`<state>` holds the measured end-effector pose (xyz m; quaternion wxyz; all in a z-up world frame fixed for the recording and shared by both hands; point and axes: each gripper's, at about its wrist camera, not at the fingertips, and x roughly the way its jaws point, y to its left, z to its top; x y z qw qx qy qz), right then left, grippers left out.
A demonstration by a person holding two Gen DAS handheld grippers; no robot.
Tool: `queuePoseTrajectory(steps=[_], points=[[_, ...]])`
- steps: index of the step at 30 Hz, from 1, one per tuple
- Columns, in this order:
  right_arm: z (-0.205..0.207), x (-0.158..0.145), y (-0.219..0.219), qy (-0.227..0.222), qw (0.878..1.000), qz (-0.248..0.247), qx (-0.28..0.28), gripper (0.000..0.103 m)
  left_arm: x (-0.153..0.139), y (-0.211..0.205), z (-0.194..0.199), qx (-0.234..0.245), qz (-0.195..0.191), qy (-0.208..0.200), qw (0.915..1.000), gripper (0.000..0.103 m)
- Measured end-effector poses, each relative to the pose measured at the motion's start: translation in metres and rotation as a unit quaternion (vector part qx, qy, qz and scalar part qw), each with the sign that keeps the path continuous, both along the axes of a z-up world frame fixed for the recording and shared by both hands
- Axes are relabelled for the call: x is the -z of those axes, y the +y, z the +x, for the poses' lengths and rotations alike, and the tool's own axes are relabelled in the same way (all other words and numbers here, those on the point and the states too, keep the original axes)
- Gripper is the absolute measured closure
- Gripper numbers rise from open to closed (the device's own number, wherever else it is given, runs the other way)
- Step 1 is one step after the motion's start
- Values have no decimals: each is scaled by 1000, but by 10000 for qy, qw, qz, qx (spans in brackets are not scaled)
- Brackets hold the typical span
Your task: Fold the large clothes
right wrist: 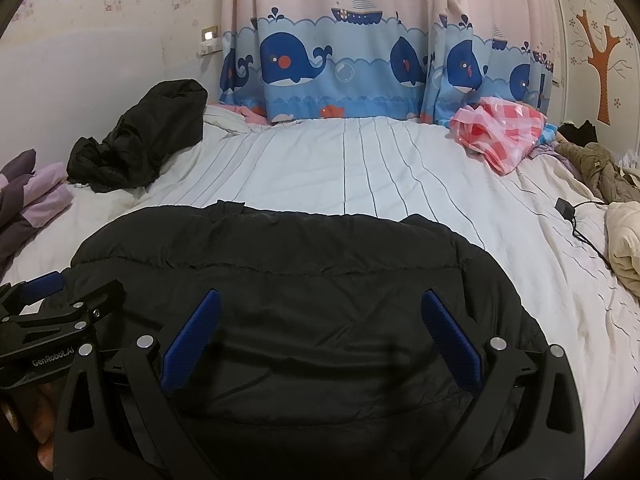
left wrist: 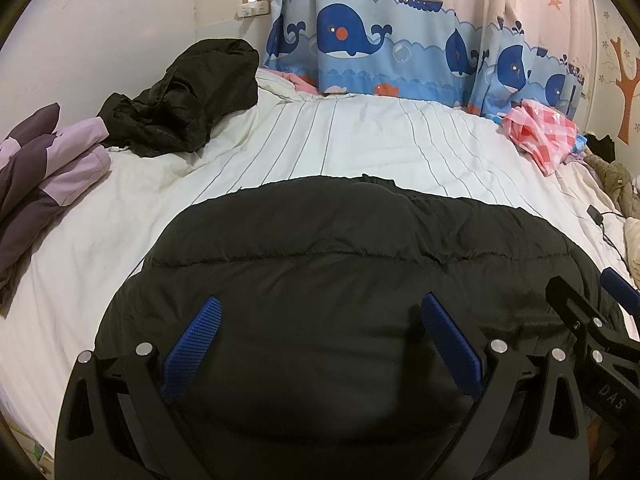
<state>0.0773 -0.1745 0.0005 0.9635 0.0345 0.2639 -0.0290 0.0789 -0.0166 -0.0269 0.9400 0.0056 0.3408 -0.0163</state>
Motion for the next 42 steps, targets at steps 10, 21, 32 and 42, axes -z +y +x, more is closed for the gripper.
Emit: queuePoseTrajectory(steps=[10, 21, 32, 42], points=[[-2, 3, -5, 54, 10000, -47, 22, 6, 0, -1, 0, -2, 2, 2, 10000, 7], [-4, 4, -9, 57, 9999, -114, 64, 6, -1, 0, 0, 0, 9, 6, 10000, 7], [-3, 2, -14, 61, 9995, -249, 159, 6, -2, 0, 1, 31, 23, 20, 10000, 7], [-30, -13, -147, 804, 9920, 408, 886, 6, -10, 60, -1, -315, -68, 119, 9994, 7]])
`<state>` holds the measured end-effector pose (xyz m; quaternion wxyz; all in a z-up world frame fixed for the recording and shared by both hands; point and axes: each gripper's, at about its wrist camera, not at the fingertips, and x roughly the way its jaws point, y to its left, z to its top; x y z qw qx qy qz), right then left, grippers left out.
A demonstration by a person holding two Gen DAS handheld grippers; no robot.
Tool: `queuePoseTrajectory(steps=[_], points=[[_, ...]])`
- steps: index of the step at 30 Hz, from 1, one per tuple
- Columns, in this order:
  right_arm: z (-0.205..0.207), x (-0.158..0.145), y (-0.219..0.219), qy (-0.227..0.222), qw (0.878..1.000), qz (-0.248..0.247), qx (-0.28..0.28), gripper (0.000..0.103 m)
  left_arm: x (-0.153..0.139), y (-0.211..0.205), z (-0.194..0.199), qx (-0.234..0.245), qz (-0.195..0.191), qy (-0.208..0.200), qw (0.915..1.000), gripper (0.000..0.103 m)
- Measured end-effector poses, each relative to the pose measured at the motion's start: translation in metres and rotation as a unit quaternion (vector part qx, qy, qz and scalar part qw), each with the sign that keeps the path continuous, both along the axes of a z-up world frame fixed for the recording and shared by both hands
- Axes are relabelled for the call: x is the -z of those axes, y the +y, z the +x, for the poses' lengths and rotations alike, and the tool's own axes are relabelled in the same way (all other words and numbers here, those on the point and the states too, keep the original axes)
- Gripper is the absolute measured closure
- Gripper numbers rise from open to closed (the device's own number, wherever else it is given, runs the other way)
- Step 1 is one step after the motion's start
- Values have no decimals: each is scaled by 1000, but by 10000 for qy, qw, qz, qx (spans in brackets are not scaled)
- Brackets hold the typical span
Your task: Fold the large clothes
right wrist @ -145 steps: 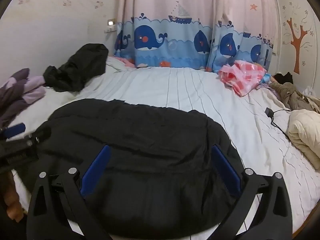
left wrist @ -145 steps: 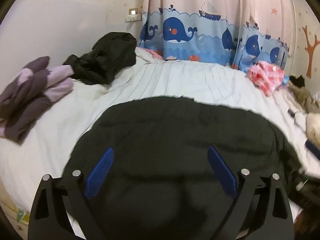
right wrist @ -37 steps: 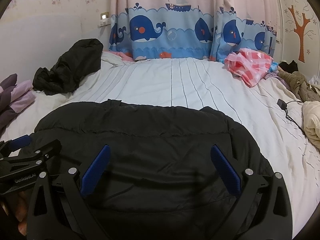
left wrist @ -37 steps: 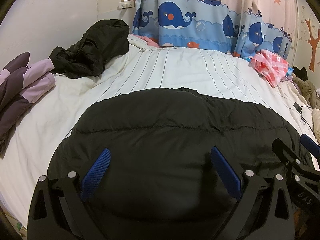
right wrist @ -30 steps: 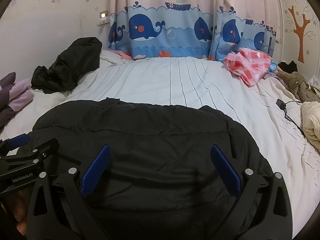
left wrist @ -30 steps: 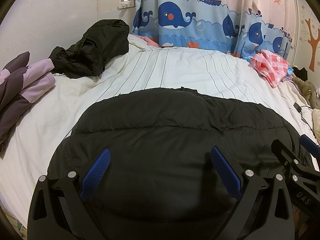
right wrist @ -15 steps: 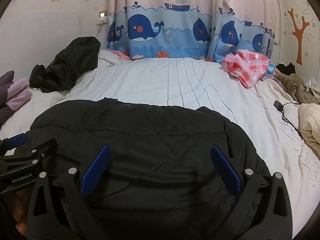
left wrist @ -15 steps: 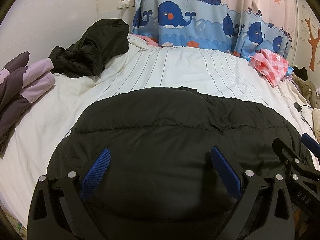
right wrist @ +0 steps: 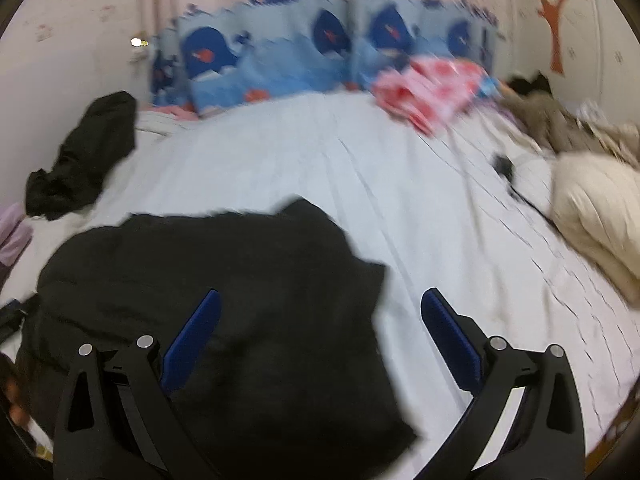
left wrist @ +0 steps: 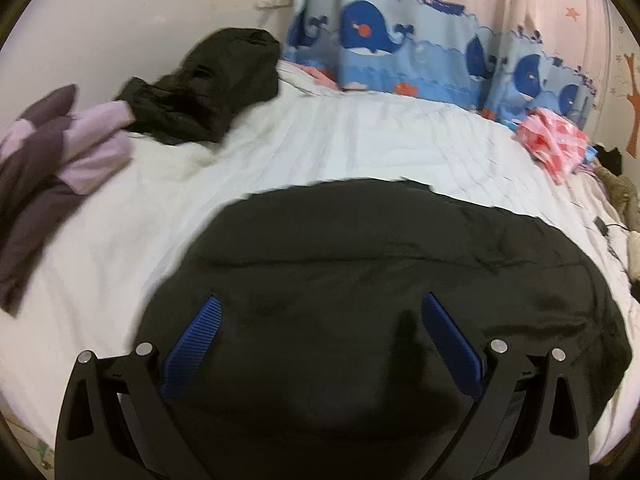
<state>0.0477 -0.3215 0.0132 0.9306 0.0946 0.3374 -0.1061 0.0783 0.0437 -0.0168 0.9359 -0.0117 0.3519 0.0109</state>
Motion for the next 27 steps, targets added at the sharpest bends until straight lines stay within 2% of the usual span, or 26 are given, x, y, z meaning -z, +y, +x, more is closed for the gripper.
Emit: queuePoseTrajectory(steps=[2, 5, 7, 10, 13, 16, 17, 21, 23, 25, 27], points=[[-6, 12, -15, 289, 9995, -54, -78, 6, -2, 29, -7, -352, -113, 108, 9993, 7], [-6, 33, -31, 751, 9971, -48, -147, 6, 2, 77, -30, -801, -768, 304, 9934, 7], [-7, 47, -36, 978, 9949, 24, -247, 6, 11, 102, -49, -1109, -960, 493, 9880, 7], [-19, 54, -43, 934, 9942, 390, -376, 6, 27, 117, -68, -1243, -703, 803, 9865, 7], [-7, 47, -44, 751, 9944, 555, -493, 6, 23, 126, -65, -1218, -573, 831, 9874, 7], [18, 32, -46, 641, 9939, 595, -669, 6, 5, 124, -38, -1226, -682, 594, 9883, 7], [35, 29, -48, 657, 9929, 649, -746, 6, 4, 123, -24, -1146, -738, 639, 9886, 7], [89, 37, -44, 1020, 9889, 646, -868, 6, 32, 107, 52, -740, -758, 1470, 9835, 7], [113, 45, -41, 1213, 9841, 754, -1056, 6, 45, 99, 73, -541, -865, 1696, 9802, 7], [129, 43, -39, 1134, 9841, 709, -1166, 6, 40, 96, 80, -548, -896, 1517, 9828, 8], [138, 31, -45, 901, 9887, 655, -1002, 6, 14, 110, 78, -935, -926, 812, 9880, 8]])
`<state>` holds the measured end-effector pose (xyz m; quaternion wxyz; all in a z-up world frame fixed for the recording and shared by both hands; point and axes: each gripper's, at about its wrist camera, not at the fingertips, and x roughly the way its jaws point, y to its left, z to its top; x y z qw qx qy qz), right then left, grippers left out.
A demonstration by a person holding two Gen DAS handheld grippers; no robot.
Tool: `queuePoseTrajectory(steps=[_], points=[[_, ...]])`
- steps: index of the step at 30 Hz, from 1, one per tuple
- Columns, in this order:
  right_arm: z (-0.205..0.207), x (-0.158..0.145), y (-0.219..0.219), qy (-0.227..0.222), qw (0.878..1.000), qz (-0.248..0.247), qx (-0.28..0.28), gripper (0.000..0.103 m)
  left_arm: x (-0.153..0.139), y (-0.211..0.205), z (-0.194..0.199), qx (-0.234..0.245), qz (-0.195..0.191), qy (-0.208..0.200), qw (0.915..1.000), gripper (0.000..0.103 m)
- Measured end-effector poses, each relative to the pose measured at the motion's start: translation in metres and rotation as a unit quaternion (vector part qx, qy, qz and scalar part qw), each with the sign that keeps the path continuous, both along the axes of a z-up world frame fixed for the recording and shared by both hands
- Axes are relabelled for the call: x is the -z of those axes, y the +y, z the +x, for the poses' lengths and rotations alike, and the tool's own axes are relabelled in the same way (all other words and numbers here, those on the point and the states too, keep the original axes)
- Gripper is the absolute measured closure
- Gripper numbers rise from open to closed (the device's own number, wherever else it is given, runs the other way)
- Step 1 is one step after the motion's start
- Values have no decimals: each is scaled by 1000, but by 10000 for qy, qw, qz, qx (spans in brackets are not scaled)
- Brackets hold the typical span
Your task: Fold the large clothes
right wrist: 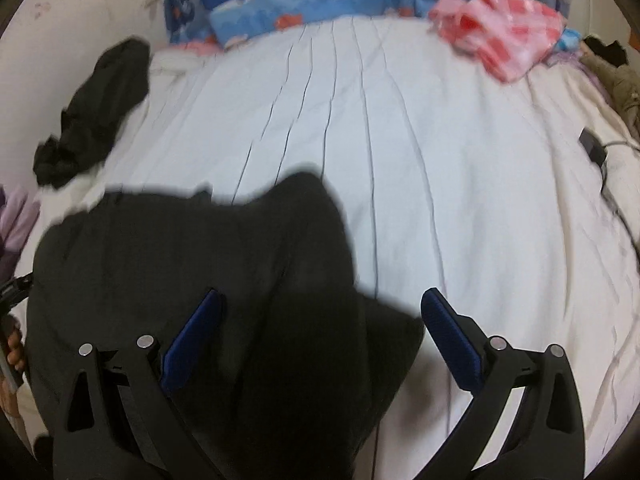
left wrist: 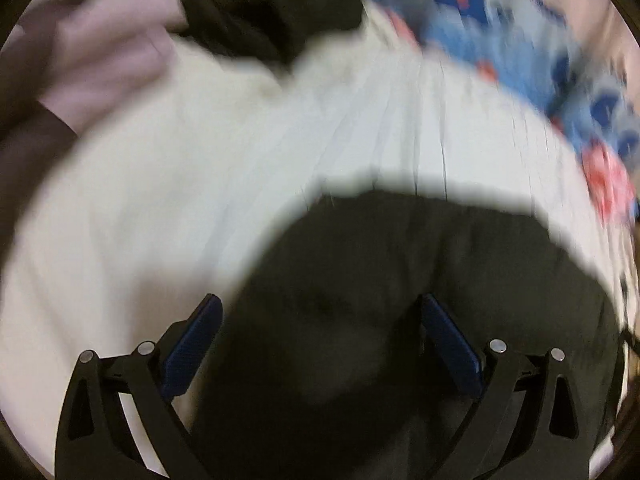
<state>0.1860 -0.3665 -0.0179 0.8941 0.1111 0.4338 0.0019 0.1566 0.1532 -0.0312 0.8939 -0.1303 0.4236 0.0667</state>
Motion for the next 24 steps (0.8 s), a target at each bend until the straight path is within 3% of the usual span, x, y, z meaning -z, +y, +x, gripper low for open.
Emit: queuePoseTrajectory(steps=[2, 4, 6, 7, 10, 12, 15, 22, 24], points=[[12, -13, -8, -288, 9992, -139, 241, 6, -18, 20, 7, -469, -67, -475, 9977, 7], [37, -16, -15, -239, 9989, -252, 303, 6, -21, 31, 29, -734, 6, -424, 9964, 7], [67, -7, -19, 64, 9985, -353, 404, 6, -11, 33, 64, -778, 293, -47, 9965, 7], [83, 4, -21, 280, 9980, -340, 449, 6, 4, 31, 87, -722, 543, 368, 9952, 7], [112, 44, -25, 908, 9939, 340, 517, 6, 43, 19, 122, -386, 605, 1226, 9899, 7], [118, 57, -24, 1023, 9906, 766, 497, 6, 49, 8, 126, -253, 733, 1263, 9890, 7], [116, 56, -11, 928, 9936, 502, 392, 6, 44, -2, 125, -238, 1092, 1134, 9872, 7], [100, 42, -20, 700, 9947, 577, 486, 6, 33, 8, 112, -389, 1728, 1014, 9790, 7], [95, 40, -21, 644, 9949, 603, 490, 6, 45, 13, 105, -315, 1526, 1211, 9803, 7]])
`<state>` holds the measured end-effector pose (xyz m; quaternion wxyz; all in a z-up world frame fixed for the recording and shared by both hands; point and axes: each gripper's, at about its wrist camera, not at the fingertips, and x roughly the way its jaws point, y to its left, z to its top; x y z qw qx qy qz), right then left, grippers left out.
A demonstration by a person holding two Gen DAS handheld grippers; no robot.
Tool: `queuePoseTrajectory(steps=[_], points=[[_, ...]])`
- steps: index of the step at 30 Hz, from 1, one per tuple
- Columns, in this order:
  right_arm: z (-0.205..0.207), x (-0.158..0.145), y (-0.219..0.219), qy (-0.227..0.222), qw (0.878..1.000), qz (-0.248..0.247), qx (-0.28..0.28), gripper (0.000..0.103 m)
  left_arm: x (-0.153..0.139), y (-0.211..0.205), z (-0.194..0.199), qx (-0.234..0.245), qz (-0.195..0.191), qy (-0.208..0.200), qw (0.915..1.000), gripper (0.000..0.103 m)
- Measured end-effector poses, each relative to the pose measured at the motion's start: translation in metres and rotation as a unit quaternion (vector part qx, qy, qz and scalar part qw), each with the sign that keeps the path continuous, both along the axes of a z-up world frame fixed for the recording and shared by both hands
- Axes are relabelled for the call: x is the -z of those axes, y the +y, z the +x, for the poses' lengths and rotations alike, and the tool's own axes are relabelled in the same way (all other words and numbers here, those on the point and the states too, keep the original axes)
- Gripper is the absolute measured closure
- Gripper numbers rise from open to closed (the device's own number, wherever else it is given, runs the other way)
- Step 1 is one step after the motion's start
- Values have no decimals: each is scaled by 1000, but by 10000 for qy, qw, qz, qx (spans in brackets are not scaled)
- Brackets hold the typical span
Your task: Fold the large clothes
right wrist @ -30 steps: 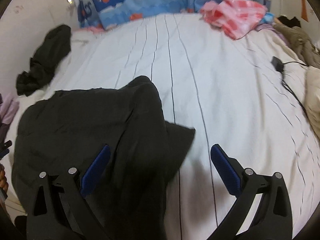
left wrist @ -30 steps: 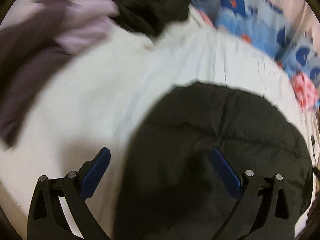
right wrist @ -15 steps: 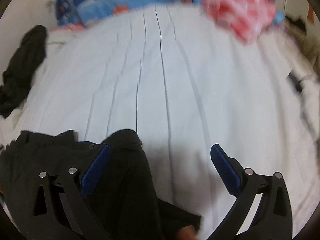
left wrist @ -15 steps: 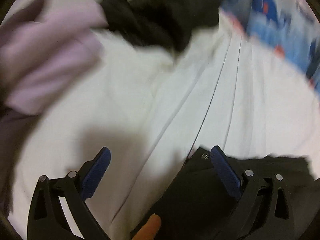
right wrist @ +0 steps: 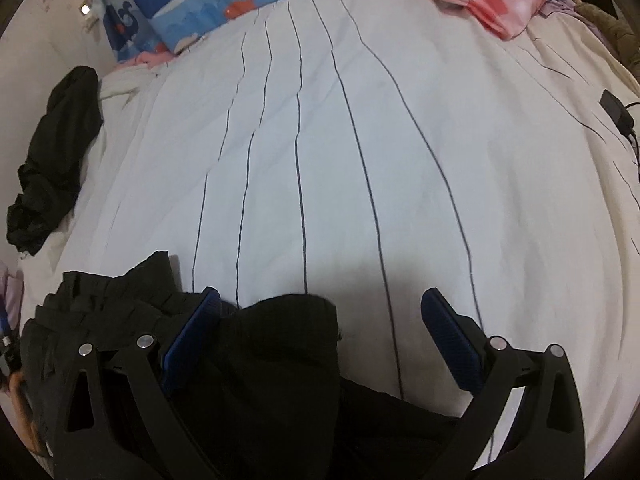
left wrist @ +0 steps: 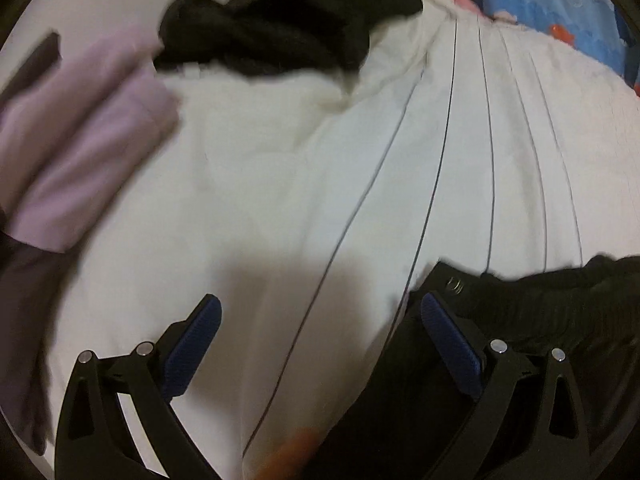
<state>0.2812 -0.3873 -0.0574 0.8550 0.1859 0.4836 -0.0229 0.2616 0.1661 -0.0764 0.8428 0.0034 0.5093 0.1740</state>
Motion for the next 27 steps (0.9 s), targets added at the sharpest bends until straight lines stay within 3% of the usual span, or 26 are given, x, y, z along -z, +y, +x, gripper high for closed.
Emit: queuePoseTrajectory(steps=[2, 7, 13, 16, 19, 24, 27], points=[[-5, 4, -1, 40, 10000, 14, -20, 6, 10, 7, -1, 47, -456, 189, 9988, 7], [-11, 14, -1, 159, 9997, 83, -136, 6, 7, 15, -7, 289, -549, 197, 9979, 7], [-30, 7, -7, -216, 9994, 229, -122, 6, 20, 24, -12, 68, -489, 167, 9986, 7], [-36, -1, -2, -242, 9991, 271, -212, 6, 30, 24, -14, 61, -779, 258, 9966, 7], [-51, -17, -6, -429, 9979, 429, -239, 6, 15, 23, -27, -76, -430, 10, 9990, 7], [-109, -71, -19, -1070, 9904, 735, -464, 6, -36, 32, -79, -75, -182, -719, 9972, 7], [-150, -97, -26, -1327, 9850, 931, -594, 6, -54, 31, -114, 86, -312, -876, 9956, 7]])
